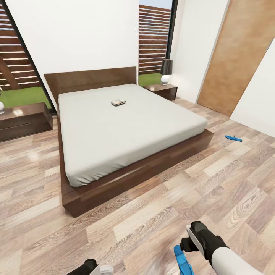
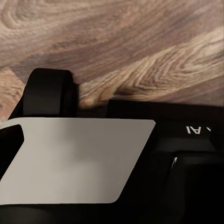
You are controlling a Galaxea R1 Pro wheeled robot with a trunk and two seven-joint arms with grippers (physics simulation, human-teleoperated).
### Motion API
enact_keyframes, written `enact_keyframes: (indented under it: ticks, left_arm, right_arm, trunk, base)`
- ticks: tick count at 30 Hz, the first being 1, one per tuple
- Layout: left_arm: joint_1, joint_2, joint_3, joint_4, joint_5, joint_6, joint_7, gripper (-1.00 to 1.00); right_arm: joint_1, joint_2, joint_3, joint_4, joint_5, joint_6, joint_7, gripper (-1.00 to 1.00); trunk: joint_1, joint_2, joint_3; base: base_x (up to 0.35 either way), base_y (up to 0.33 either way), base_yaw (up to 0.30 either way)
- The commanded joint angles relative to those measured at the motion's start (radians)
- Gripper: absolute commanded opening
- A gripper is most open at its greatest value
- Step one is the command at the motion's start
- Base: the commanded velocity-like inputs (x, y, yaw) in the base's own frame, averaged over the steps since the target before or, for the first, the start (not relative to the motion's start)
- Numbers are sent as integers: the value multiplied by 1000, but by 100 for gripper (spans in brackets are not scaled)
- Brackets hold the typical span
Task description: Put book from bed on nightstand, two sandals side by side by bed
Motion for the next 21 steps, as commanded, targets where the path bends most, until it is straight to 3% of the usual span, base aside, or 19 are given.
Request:
enact_keyframes:
  ticks: [1,21]
  left_arm:
    - [0,0,0,-2,11,5,9,100]
    - [0,4,-1,-2,15,-1,7,100]
  right_arm:
    - [0,-1,7,-2,1,5,-1,100]
    - [-1,7,18,1,3,6,-3,100]
  trunk:
    - [0,0,-1]
    - [0,0,-1]
  base:
    - [0,0,0]
    - [0,0,0]
